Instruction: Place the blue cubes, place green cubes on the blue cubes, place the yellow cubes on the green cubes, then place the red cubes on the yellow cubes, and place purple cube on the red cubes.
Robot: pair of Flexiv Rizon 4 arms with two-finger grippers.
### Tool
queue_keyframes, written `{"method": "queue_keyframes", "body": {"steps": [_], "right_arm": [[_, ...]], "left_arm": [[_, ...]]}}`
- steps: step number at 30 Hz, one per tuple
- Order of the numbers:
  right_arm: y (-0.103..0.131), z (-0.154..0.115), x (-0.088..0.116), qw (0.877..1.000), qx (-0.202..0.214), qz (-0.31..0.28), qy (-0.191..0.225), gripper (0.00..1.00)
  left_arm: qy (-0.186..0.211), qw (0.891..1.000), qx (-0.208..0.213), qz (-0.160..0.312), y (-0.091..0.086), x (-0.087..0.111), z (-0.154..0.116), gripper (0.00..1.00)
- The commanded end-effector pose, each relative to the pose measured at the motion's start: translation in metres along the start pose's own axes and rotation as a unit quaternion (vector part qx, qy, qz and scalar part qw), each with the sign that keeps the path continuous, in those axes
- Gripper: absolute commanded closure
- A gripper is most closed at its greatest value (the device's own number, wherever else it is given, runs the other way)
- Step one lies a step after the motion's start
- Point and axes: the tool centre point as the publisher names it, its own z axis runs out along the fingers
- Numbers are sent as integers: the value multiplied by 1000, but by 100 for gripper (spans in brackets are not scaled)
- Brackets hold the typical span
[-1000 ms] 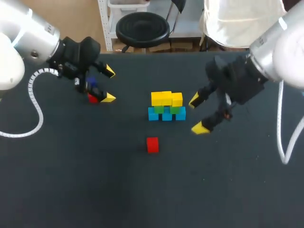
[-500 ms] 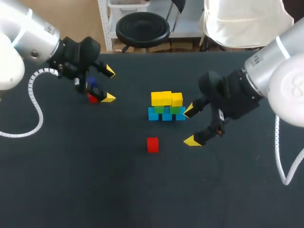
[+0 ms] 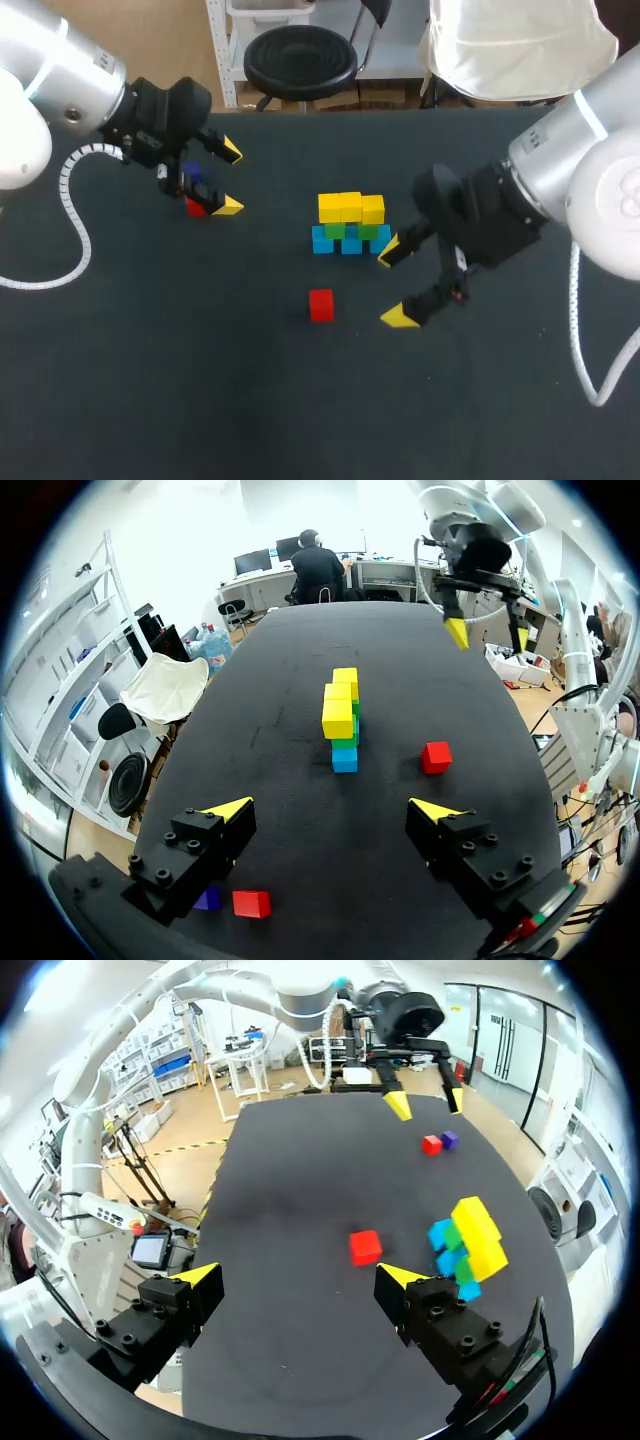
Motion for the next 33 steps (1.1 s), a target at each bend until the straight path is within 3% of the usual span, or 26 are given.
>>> {"method": "queue_keyframes", "body": {"steps": [1, 5, 9, 19, 33], "right_arm": [[22, 3, -3, 1000, 1, -19, -10, 0], [36, 18, -3, 998, -16, -63, -15, 0], [34, 37, 4, 996, -30, -82, -31, 0], [11, 68, 2, 995, -19, -74, -67, 0], [-6, 93, 5, 994, -18, -73, -77, 0]], "left_arm": [[0, 1000, 0, 0, 0, 0, 0, 0], [0, 1000, 0, 0, 0, 0, 0, 0], [0, 1000, 0, 0, 0, 0, 0, 0], [0, 1000, 0, 0, 0, 0, 0, 0], [0, 1000, 0, 0, 0, 0, 0, 0]]}}
